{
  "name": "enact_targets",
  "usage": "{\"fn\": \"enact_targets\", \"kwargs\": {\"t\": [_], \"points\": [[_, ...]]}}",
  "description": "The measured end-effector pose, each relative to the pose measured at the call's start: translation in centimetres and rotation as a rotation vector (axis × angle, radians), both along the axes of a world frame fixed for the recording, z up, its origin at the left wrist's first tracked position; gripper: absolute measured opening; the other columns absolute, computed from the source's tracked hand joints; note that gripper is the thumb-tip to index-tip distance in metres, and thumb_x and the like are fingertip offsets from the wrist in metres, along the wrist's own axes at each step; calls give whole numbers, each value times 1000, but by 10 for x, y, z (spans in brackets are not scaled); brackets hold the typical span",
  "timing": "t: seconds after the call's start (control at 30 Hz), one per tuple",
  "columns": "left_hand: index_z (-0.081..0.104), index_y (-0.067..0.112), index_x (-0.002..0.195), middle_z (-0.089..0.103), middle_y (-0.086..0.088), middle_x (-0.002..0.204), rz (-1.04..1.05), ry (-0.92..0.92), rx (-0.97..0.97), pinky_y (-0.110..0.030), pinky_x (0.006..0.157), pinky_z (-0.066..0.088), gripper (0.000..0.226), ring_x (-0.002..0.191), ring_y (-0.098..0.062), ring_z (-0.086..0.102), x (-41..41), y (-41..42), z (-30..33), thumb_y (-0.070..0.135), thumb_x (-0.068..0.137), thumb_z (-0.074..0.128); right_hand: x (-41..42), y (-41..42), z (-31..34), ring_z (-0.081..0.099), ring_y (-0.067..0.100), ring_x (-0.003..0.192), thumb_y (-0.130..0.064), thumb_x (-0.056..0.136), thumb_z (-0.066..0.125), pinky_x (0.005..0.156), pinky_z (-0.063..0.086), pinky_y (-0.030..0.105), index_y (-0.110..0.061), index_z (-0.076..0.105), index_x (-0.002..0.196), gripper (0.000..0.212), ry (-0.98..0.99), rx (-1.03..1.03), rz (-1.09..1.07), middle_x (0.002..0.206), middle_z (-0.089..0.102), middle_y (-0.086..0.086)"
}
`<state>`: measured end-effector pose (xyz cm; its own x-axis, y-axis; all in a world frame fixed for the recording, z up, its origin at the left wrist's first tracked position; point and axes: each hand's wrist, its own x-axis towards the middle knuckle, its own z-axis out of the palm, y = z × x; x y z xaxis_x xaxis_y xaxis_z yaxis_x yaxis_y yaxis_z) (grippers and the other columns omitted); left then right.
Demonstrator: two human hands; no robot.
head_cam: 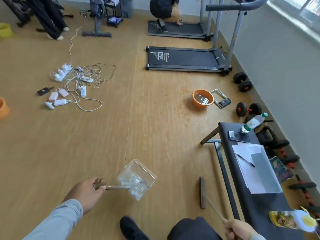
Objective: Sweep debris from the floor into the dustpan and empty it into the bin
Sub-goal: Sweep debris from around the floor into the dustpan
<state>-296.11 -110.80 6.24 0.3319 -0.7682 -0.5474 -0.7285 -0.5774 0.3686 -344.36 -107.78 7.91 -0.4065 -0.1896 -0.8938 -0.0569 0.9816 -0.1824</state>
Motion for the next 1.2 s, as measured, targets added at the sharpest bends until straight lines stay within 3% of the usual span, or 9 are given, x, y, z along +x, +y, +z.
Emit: {"fn": "enact_targets", "kwargs": {"t": [0.17,0.27,0.4,0.6,0.73,0.87,1.0,1.1,1.2], "points": [[70,29,118,71,7,103,81,15,-7,-27,78,47,33,91,-19,66,30,-19,-8,42,87,68,11,-46,-20,43,24,43,8,93,53,47,32,29,3,53,77,17,-117,130,-55,60,44,16],[69,32,114,66,10,92,132,7,0,-27,74,44,30,82,-17,60,42,-29,-14,42,87,68,18,-86,-34,41,22,38,1,98,49,37,35,25,2,52,94,5,-190,199,-107,59,42,13],[68,36,107,71,8,99,219,6,7,-27,75,44,20,87,-19,63,55,-48,-18,40,88,68,43,-150,-48,39,18,31,-5,97,48,33,35,20,-6,48,82,15,-244,202,-81,51,40,7],[68,29,120,71,4,108,385,-9,39,-28,73,44,32,87,-20,61,76,-94,-12,39,89,68,99,-289,-62,42,15,33,-6,96,49,33,37,18,-15,47,78,20,-261,156,-28,48,42,3],[71,28,113,70,8,96,559,-4,62,-28,67,45,28,81,-16,64,83,-125,-2,38,87,70,146,-378,-75,43,15,31,-4,93,52,34,39,18,-20,43,85,20,-223,146,128,47,44,3],[72,28,111,70,10,99,688,-13,73,-31,77,46,28,90,-18,65,89,-147,2,38,86,72,204,-458,-93,44,12,31,-2,91,48,38,42,18,-36,30,100,40,-203,79,227,45,46,1],[70,27,113,70,10,101,803,-22,76,-31,83,45,31,95,-19,64,89,-147,7,39,85,73,270,-512,-104,41,13,34,1,86,48,44,42,18,-17,42,83,19,-185,77,504,43,43,1],[70,23,114,72,6,104,936,-11,66,-31,85,44,33,98,-22,65,90,-136,8,34,83,77,318,-536,-115,42,15,38,0,82,47,50,41,20,-13,47,81,13,-125,101,702,45,42,2],[72,25,109,73,5,100,1037,-5,72,-33,83,46,28,93,-24,66,90,-123,8,32,82,78,359,-543,-123,42,18,41,2,79,46,50,40,22,-12,48,74,15,-144,99,730,50,44,6]]}}
